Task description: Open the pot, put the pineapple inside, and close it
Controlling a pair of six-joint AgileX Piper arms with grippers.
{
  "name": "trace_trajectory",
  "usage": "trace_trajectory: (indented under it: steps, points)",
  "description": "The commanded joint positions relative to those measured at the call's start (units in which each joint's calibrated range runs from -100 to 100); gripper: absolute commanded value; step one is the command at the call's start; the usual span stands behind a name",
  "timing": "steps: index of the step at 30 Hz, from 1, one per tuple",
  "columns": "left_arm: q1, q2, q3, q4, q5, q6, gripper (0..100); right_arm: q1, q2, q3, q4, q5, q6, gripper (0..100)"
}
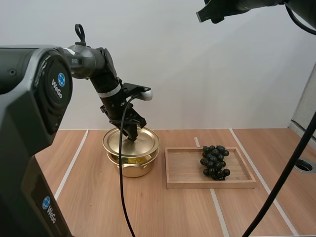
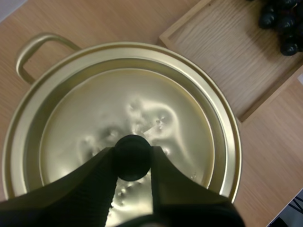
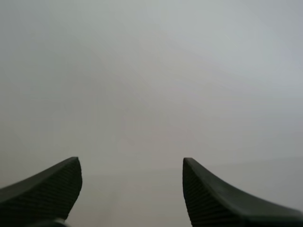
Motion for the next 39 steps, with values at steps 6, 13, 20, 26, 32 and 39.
trace_trajectory:
  steps: [6, 13, 20, 26, 32, 39]
  points:
    - [-0.06, -0.5, 2.3, -2.7, -8.2, 2.2, 0, -0.2, -0.8, -0.1, -0.2, -1.7, 0.2, 100]
    - [-0.06, -0.1, 5.0, -2.7, -12.1, 3.2, 0, -0.2, -0.8, -0.1, -0.2, -1.7, 0.2, 100]
    - [-0.06, -0.1, 7.3, -2.7, -15.6, 4.0, 0, -0.2, -0.8, -0.1, -0.2, -1.7, 0.2, 100]
    - [-0.06, 1.1, 9.5, -2.7, -17.3, 4.4, 0, -0.2, -0.8, -0.1, -0.2, -1.7, 0.2, 100]
    - [-0.06, 3.3, 11.3, -2.6, -20.8, 4.4, 0, -0.2, -0.8, -0.1, -0.2, -1.7, 0.2, 100]
    - [-0.06, 3.9, 11.3, -2.6, -21.5, 4.4, 1, -0.2, -0.8, -0.1, -0.2, -1.7, 0.2, 100]
